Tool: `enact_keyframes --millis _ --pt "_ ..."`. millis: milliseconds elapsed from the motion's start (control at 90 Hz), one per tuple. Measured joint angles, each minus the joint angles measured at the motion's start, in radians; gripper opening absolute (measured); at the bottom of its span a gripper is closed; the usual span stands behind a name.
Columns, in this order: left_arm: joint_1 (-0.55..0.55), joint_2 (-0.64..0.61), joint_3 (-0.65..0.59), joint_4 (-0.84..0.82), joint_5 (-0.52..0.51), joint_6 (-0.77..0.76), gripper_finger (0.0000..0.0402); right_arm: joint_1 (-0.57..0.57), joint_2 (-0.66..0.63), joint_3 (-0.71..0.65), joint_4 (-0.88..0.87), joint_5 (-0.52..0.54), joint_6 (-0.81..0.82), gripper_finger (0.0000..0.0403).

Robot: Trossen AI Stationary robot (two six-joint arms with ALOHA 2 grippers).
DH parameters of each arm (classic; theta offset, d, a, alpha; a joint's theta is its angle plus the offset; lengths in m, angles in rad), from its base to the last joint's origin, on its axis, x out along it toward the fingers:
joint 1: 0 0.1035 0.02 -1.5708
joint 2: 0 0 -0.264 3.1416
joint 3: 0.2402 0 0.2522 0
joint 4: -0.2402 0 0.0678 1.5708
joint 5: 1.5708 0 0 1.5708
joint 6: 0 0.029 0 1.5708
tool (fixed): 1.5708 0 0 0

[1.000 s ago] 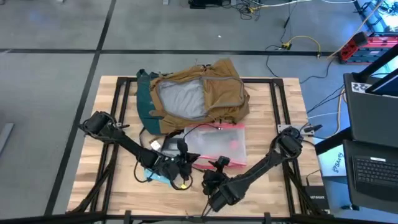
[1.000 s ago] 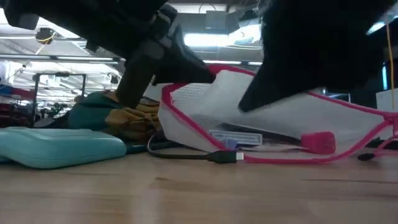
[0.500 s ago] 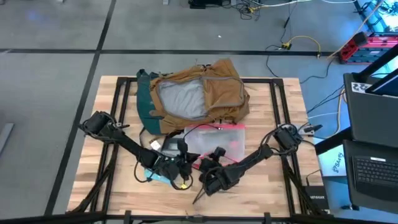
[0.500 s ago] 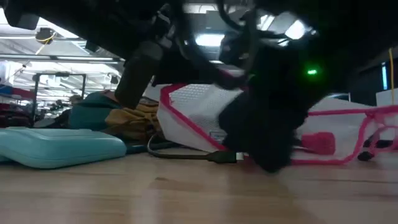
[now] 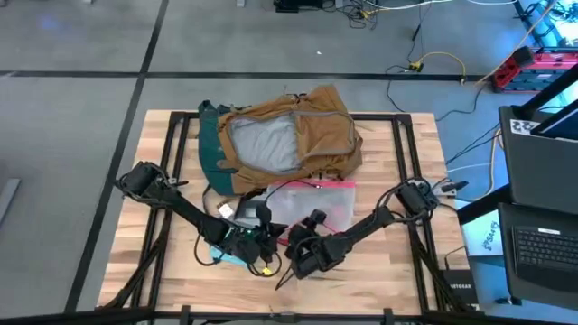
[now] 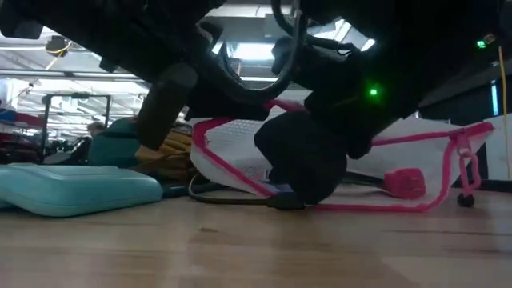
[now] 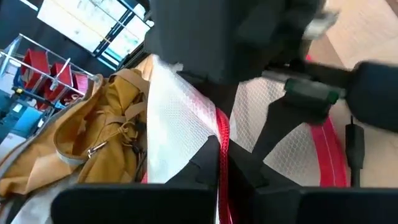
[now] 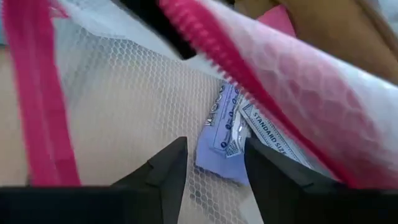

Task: Unpack backpack
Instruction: Remove the blue chocolate bar from the pink zipper pouch

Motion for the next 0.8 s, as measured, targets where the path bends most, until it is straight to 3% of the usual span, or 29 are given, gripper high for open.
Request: enact_keyframes --millis 367,467,633,800 --pt "-0.024 0.0 0.0 -0.015 -0.003 -0.017 0.0 -0.075 -0.003 0.002 -0.023 -0.122 -0.01 0.0141" --pt "-0.027 0.0 0.0 -0.016 -0.003 -0.014 0.0 -0.082 -0.005 0.003 -0.023 -0.151 -0.039 0.011" --pt "-0.027 0.0 0.0 -0.017 0.002 -0.014 0.0 -0.076 -0.005 0.003 -0.03 -0.169 -0.089 0.0018" --pt "-0.026 0.0 0.0 -0.034 0.004 -0.015 0.0 -0.059 -0.009 0.001 -0.034 -0.181 -0.107 0.0007"
